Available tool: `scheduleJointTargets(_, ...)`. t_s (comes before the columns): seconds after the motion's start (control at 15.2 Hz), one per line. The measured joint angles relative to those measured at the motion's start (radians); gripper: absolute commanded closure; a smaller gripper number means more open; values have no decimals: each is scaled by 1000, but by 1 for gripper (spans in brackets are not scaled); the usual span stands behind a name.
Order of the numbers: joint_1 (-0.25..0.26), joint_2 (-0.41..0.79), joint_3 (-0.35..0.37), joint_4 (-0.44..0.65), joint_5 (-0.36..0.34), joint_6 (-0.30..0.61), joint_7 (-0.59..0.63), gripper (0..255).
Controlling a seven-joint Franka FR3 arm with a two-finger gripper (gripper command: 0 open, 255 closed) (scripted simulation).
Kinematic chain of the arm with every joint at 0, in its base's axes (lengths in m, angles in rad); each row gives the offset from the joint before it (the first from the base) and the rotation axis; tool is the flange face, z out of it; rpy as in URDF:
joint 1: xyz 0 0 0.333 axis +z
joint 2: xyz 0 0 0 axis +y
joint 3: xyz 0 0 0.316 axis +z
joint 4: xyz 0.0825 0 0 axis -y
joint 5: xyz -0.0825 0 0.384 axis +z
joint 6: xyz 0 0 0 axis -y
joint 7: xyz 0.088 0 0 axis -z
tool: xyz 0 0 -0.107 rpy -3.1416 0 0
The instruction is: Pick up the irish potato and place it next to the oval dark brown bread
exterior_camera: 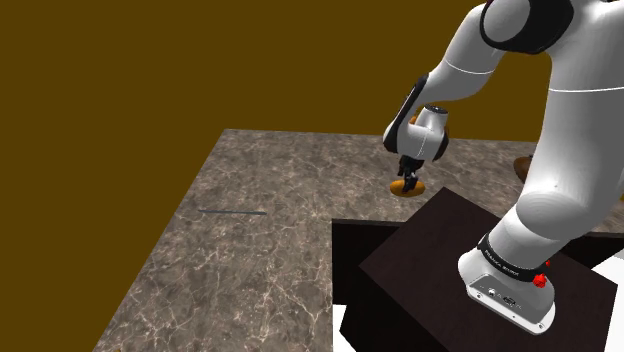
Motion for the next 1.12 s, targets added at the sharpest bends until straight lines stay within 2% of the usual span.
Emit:
scheduleJointTargets(0.26,-83,69,94,38,68,47,-67,0)
scheduleJointTargets(0.66,-103,85,114,47,80,58,-81,0)
scheduleJointTargets(0.73,-103,85,115,47,81,58,-81,255)
scheduleJointTargets(1.12,-103,85,115,47,81,57,-81,255)
